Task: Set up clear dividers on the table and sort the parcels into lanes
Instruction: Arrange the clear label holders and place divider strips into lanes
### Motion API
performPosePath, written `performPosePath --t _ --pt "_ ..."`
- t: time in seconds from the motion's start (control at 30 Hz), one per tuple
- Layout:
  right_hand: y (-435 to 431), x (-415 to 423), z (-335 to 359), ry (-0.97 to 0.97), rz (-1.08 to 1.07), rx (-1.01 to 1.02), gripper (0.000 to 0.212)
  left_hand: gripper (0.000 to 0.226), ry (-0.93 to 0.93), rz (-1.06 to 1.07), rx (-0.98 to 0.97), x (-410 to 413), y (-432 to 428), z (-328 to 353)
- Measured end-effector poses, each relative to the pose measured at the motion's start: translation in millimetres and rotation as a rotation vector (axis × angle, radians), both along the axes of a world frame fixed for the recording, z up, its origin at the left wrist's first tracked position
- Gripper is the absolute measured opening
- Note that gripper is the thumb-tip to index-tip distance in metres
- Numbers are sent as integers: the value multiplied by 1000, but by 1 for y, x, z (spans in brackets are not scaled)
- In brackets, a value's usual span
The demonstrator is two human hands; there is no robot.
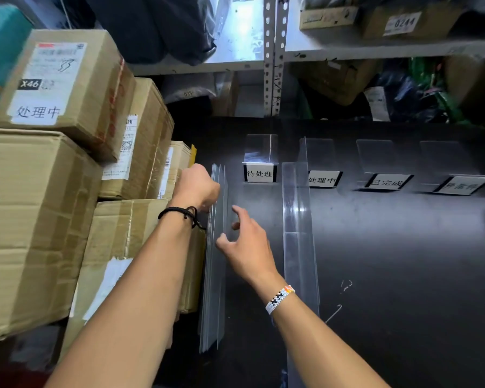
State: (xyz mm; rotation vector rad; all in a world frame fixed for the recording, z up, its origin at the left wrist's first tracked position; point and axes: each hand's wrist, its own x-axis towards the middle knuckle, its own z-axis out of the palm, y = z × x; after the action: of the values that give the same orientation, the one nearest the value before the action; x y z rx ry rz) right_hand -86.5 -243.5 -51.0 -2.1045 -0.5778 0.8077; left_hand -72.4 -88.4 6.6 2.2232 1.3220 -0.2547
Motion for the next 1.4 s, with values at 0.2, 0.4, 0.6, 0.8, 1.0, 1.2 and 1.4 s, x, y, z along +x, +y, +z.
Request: performPosePath --t 0.2,0.4,0.6,0.8,1.0,1.2,1.4 --pt "3 -12 -2 -225 131 -42 44 22 -33 26 5 -2 3 -3" --pt "5 -12 1 -261 91 -76 36 23 -30 22 12 -2 1 -3" --pt "13 -11 5 -231 44 -148 27 23 -14 9 38 -3 2 -5" --pt "20 -14 1 -254 141 -194 82 12 71 -100 42 -1 -6 -14" --pt "3 -24 10 -303 140 -221 101 9 72 -111 133 -6 -7 -19" --pt "-30 -13 55 -397 23 -99 99 20 134 -131 151 -8 -7 -23" --pt "-78 13 128 -490 -170 84 91 23 211 -207 186 -9 -16 -19"
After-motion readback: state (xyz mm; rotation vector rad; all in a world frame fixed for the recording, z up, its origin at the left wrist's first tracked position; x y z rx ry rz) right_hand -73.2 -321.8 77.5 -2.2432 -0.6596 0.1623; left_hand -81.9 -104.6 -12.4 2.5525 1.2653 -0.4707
